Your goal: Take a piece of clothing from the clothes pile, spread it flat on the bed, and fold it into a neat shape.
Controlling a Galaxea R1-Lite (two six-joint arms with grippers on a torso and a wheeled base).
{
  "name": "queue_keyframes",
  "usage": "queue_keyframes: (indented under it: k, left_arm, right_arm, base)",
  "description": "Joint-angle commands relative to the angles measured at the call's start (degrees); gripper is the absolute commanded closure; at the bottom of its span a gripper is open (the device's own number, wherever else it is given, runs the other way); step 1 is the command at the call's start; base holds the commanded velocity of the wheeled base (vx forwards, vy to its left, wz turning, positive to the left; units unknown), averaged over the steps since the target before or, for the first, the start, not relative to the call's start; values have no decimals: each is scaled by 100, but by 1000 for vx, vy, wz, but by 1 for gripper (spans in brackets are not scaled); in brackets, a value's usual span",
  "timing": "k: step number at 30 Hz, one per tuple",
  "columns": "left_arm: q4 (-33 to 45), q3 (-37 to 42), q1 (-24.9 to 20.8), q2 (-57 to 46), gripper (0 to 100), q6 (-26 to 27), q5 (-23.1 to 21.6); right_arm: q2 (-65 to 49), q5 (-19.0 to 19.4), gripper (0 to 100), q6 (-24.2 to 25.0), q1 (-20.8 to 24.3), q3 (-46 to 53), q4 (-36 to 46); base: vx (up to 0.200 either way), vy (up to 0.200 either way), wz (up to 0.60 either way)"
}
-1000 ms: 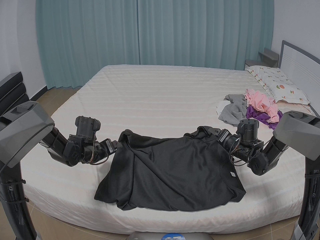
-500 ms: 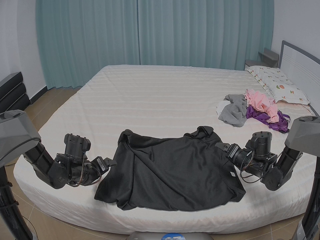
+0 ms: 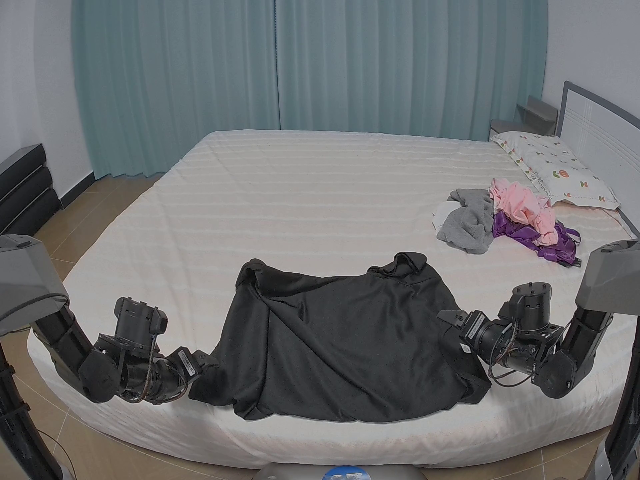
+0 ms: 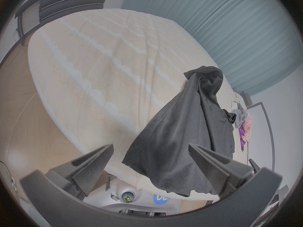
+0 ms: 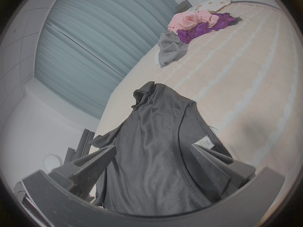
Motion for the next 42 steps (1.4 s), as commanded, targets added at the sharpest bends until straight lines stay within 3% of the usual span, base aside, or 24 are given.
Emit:
queue_keyframes:
  k: [1, 10, 22, 23, 34, 39, 42]
  left_arm:
    - [-2, 90, 20, 123, 0, -17, -7]
    - [-618, 195, 20, 615, 0, -114, 20]
    - [-749, 195, 11, 738, 0, -255, -42]
    - [-767, 195, 11, 747, 100, -263, -42]
    - [-749, 222, 11, 607, 100, -211, 99]
    - [-741, 301, 11, 378, 100, -149, 459]
    - [-714, 362, 55, 158, 100, 158, 793]
  right_arm:
    - [8, 15, 0, 46, 30, 104, -21]
    - [79, 15, 0, 55, 101, 183, -39]
    - [79, 15, 0, 55, 109, 209, -39]
    - [87, 15, 0, 55, 109, 209, -39]
    - [52, 15, 0, 55, 101, 218, -39]
    - [35, 6, 0, 55, 74, 218, -39]
    - [52, 6, 0, 37, 48, 218, -39]
  base:
    - [0, 0, 0]
    - [0, 0, 0]
    - [0, 0, 0]
    - [0, 0, 0]
    - [0, 0, 0]
    - [0, 0, 0]
    - [0, 0, 0]
